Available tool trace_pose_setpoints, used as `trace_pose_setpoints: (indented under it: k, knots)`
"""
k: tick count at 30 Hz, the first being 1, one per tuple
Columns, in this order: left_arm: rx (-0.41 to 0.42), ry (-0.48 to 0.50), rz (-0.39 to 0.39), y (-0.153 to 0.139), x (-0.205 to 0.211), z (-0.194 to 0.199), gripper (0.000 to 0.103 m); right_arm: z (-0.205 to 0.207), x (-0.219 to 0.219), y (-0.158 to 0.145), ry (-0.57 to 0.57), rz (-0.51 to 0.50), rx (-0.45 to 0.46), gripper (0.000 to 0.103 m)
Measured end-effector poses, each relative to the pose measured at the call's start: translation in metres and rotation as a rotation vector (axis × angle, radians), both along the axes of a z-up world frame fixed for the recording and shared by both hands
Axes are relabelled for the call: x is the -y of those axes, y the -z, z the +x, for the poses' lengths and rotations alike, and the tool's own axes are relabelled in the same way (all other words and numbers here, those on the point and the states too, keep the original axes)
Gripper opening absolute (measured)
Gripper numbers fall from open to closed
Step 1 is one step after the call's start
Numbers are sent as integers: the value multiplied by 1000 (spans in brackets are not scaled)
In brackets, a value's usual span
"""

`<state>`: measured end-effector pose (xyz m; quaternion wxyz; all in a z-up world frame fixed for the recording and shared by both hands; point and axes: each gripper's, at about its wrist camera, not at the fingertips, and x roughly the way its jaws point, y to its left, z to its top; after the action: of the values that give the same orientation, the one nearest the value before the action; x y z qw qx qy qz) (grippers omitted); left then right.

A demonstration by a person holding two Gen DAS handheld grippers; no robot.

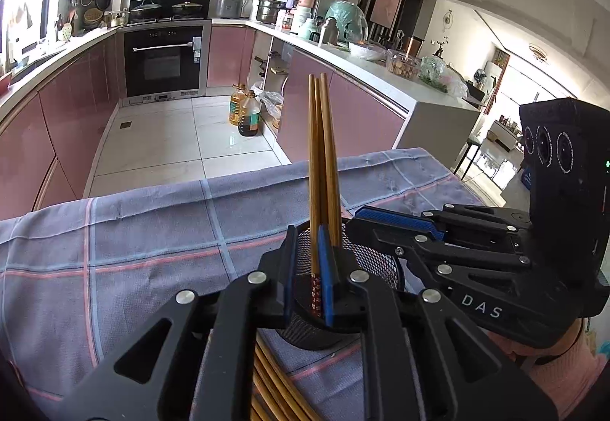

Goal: Organize utensils
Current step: 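Drop the chopsticks into the mesh cup and open both grippers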

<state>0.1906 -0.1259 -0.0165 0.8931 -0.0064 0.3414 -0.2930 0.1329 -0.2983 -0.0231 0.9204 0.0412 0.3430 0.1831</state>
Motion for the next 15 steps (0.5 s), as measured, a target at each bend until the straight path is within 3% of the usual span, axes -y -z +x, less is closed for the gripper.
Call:
trace_pose_setpoints:
  k: [2, 5, 11, 15]
  knots:
    - [9, -6, -3, -2, -4, -4, 13, -1, 1, 0, 1, 4, 1, 9]
    - [30, -25, -11, -5, -10, -14, 24, -5, 2, -1, -2, 12, 5, 10]
    - [58, -62, -23, -7, -32, -33, 36, -30, 1, -11, -44, 35, 50, 19]
    - [65, -107, -8, 0, -54, -48, 57, -56, -5, -16, -124, 67, 75, 30]
